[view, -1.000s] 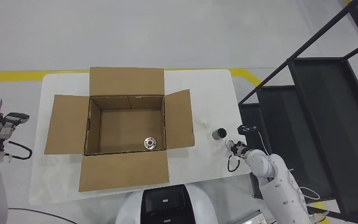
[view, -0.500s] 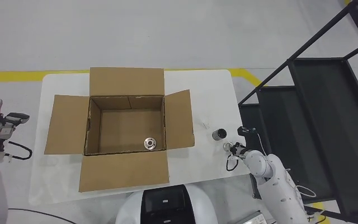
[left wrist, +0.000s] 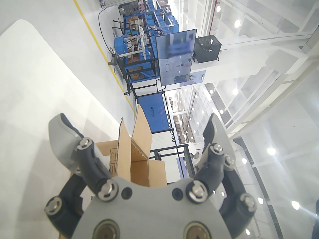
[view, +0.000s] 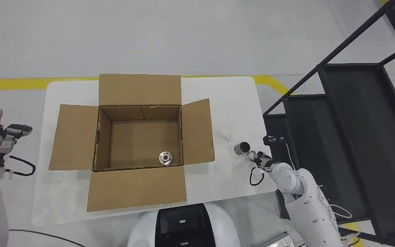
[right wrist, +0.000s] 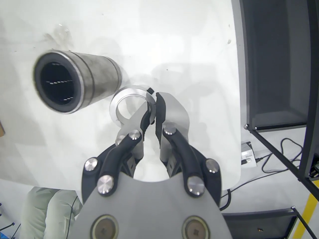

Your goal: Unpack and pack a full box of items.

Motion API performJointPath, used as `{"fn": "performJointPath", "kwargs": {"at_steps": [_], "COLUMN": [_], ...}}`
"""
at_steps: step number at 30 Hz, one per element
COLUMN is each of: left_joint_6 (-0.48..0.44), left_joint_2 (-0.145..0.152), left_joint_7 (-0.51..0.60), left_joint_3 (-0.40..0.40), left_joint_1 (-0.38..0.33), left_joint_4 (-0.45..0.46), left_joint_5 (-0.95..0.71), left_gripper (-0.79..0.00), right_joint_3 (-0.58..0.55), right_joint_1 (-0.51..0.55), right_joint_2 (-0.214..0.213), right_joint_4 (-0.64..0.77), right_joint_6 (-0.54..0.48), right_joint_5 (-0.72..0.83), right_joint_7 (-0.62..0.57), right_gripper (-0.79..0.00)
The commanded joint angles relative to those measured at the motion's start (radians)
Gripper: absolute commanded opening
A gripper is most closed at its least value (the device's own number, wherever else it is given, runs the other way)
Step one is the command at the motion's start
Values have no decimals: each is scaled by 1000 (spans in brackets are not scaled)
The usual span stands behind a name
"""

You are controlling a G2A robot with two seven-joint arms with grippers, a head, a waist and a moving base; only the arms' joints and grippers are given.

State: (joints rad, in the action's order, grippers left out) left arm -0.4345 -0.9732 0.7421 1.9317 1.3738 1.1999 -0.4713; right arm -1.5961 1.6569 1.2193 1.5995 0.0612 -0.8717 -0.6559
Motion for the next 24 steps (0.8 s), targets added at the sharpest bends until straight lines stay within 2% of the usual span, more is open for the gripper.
{"fn": "performJointPath", "kwargs": {"at_steps": [1,8,13,19,24], "left_joint_6": [0,0,0,0,0], "left_joint_2": [0,0,0,0,0], "left_joint_7": [0,0,0,0,0], "left_joint_3": [0,0,0,0,0], "left_joint_1": [0,0,0,0,0], "left_joint_4": [0,0,0,0,0], "left_joint_5": [0,0,0,0,0], "left_gripper": [0,0,0,0,0], "right_joint_3": [-23,-98,-106,-72,16], "right_joint_1": [32,136,167,149,93], "right_joint_2": [-2,-5,-4,-3,-5], "right_joint_4": [62,253,358,485,552], "right_joint_6": [-7,-44,-115,-222,-263], "right_joint_5": [18,119,212,317,305], "right_joint_7": [8,55,84,111,67], "right_gripper": [-785,-785,-785,-785,-785]}}
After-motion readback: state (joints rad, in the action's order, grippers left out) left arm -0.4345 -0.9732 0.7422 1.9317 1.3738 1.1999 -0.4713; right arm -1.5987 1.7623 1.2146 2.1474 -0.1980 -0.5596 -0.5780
